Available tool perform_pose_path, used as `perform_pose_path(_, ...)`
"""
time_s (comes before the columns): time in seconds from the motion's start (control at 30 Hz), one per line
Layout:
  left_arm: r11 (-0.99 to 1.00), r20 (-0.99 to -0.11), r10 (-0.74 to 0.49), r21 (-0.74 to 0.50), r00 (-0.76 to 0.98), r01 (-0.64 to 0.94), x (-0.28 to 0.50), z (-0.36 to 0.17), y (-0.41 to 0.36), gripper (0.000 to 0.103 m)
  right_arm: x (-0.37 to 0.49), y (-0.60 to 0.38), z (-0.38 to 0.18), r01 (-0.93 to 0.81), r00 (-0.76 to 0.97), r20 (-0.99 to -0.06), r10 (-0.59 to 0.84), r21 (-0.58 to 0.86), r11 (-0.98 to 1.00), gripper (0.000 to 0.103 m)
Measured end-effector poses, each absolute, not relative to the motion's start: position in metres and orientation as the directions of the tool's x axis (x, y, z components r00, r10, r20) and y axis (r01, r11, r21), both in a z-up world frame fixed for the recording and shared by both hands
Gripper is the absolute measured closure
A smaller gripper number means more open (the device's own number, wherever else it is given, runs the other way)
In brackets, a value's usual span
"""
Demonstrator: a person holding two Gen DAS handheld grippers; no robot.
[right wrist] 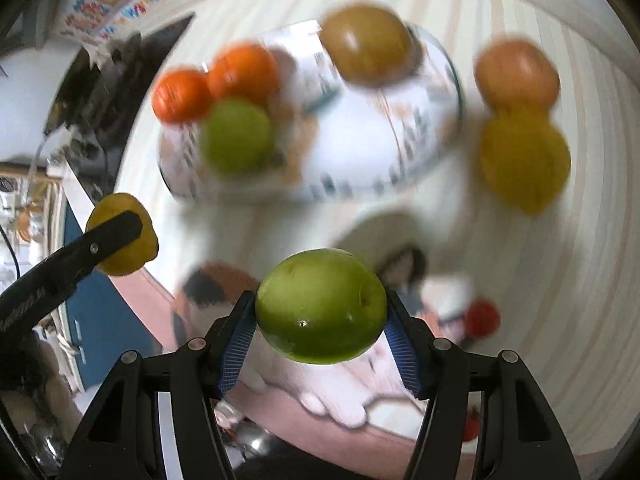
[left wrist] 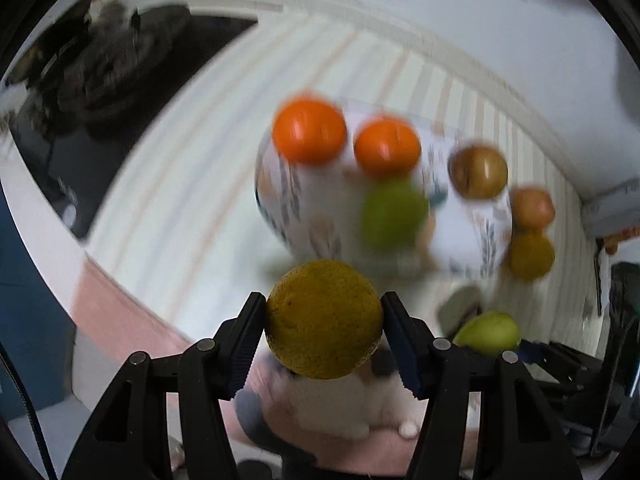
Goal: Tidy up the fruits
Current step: 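Place the yellow fruit on the plate with the left gripper while the right places the green fruit, then withdraw both tools from the plate and move toward the pear and lemon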
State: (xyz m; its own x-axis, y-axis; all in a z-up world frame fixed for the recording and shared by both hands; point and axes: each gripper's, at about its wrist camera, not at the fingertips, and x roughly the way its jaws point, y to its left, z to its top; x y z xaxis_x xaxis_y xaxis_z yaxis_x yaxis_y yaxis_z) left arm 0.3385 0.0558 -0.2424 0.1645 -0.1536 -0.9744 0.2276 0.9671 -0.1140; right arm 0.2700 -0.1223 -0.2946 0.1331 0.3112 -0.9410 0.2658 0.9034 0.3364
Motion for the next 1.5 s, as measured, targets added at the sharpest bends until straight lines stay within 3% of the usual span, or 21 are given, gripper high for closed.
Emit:
perform_pose_path(0.37,0.966,-0.985,-0.129,-0.098,0.117,0.240,0.411,-0.280,0.034,0.046,0.356,-0.133,-0.307,0.297,0.131,-0.965,0.227,0.257,0.920,0.038)
perform_pose_path(0.47,0.961,-0.985,-0.157,-0.137,0.066,0.240,0.414,-0.287,0.030,0.046,0.362,-0.126,-0.319,0.298,0.109,-0.966,0.234,0.256,0.920,0.038)
perform_pose_path(0.77,0.965,-0.994,-0.109,-0.102,0.018,0.243,0.409,-0.302,0.028,0.046,0.353,-0.137,-0.336,0.345,0.061,-0.961,0.270,0.274,0.898,0.037)
perform_pose_path(0.8,0.966,-0.994,-0.108,-0.102,0.015,0.239,0.409,-0.303,0.029,0.046,0.351,-0.138,-0.336,0.348,0.064,-0.959,0.278,0.282,0.894,0.035)
perform_pose_path(0.87,0.967,-0.995,-0.099,-0.091,0.021,0.237,0.407,-0.302,0.031,0.046,0.352,-0.139,-0.332,0.347,0.070,-0.960,0.271,0.278,0.896,0.021)
perform_pose_path(0.97,0.969,-0.995,-0.091,-0.079,0.040,0.235,0.405,-0.299,0.033,0.038,0.350,-0.140,-0.324,0.333,0.068,-0.967,0.246,0.254,0.908,0.019)
perform_pose_path(1.03,0.969,-0.994,-0.092,-0.076,0.058,0.236,0.403,-0.293,0.034,0.022,0.346,-0.141,-0.317,0.320,0.063,-0.974,0.218,0.227,0.920,0.017)
perform_pose_path(1.1,0.968,-0.992,-0.094,-0.072,0.081,0.240,0.399,-0.283,0.035,0.015,0.341,-0.141,-0.308,0.302,0.062,-0.982,0.181,0.191,0.934,0.009)
perform_pose_path(1.5,0.977,-0.974,-0.088,-0.044,0.207,0.209,0.343,-0.226,0.046,0.015,0.284,-0.145,-0.239,0.195,0.147,-0.985,0.090,0.118,0.974,0.009)
